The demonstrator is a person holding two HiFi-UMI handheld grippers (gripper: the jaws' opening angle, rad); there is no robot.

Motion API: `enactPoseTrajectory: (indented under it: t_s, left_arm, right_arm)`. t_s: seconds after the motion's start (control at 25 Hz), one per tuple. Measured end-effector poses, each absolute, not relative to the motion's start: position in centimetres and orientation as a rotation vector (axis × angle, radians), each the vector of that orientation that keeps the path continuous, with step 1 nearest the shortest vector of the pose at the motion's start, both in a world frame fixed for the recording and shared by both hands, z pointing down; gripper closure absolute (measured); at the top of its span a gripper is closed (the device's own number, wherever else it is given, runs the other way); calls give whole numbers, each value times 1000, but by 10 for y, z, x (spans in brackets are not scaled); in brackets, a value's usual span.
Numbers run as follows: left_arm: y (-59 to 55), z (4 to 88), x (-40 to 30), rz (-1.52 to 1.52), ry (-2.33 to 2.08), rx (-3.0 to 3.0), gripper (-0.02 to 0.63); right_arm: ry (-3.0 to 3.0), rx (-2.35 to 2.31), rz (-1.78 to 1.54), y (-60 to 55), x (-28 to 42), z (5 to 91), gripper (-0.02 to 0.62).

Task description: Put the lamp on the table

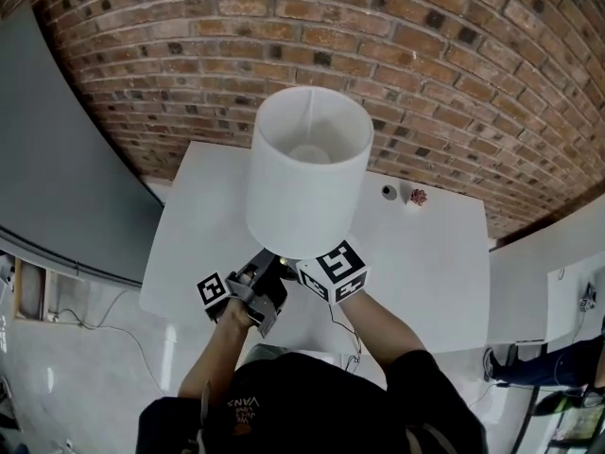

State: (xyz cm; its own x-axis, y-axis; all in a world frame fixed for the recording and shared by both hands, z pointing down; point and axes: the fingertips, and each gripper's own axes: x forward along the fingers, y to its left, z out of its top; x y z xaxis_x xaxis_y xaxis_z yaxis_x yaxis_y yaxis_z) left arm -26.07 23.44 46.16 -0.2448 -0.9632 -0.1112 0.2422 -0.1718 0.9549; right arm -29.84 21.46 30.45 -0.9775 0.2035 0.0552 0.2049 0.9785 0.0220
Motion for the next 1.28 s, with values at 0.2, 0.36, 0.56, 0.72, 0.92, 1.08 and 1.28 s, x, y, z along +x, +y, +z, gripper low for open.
enactPoseTrajectory:
  t_s: [0.2,0.36,0.56,0.72,0.92,1.08,1.28]
  left_arm:
    - [221,479,-288,-1603,-1047,970,483]
    - [209,493,-298,-1598,-987,976,483]
    - [199,515,-302,-1572,-972,990,479]
    - [196,528,-314,-1528,-1019,1003,477]
    - [191,544,-328,-1442,-1089,1048,469]
    - [186,559,-339,-1368,-1140,1050,451]
    - [189,571,-347,-1286,-1216,1056,410]
  right_arm:
    - [-3033,-290,-26,199,-335,320,423]
    - [-2997,-258,0,186,-356,334,428]
    - [-2987,-213,48,170,-372,352,433]
    - [-2997,-184,112,158,-382,368,434]
    - [-2994,-165,185,145,-397,386,434]
    - [-2992,-134,194,132,-409,401,434]
    - [-3006,-75,188,111,-424,414,436]
